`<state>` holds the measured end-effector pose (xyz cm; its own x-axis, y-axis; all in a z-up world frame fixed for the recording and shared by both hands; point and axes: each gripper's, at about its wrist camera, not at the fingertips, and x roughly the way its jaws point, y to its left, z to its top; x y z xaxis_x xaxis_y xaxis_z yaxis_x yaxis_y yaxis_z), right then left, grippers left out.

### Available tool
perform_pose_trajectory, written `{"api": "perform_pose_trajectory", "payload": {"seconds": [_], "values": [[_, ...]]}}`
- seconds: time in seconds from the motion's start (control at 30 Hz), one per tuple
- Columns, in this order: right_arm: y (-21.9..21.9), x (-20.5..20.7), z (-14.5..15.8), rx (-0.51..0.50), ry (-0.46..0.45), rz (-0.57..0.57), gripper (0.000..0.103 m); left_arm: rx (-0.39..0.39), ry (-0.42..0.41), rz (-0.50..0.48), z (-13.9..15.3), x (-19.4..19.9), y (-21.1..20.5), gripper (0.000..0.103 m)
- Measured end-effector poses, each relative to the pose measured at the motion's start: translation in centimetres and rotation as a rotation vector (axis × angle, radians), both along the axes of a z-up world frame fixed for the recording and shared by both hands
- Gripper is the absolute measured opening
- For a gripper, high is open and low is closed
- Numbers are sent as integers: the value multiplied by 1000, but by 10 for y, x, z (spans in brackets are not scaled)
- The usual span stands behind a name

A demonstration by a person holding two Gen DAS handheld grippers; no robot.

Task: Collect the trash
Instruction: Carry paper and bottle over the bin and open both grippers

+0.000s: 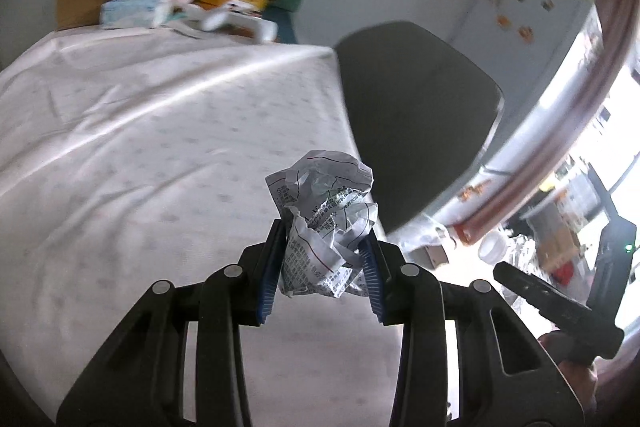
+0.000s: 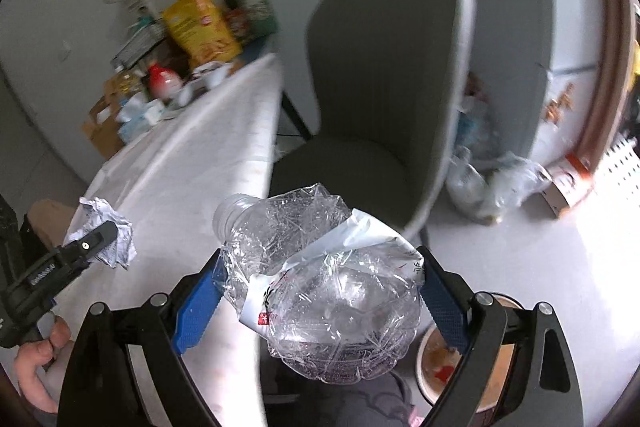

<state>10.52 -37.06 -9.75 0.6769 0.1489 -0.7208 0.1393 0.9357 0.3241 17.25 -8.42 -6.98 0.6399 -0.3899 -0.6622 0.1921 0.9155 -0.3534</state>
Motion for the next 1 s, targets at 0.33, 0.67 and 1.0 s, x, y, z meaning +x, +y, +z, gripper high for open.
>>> {"api": "perform_pose_trajectory", "payload": {"seconds": [0.33, 0.67, 1.0], "values": [[-72, -40, -65, 23, 123, -168, 88, 40, 36, -154, -16, -1, -73, 37], [-130, -60, -127, 62, 250, -295, 90, 80, 64, -257, -29, -4, -130, 37], [-178, -94, -151, 121, 269, -385, 95, 115, 88, -357, -41, -12, -177, 37]]}}
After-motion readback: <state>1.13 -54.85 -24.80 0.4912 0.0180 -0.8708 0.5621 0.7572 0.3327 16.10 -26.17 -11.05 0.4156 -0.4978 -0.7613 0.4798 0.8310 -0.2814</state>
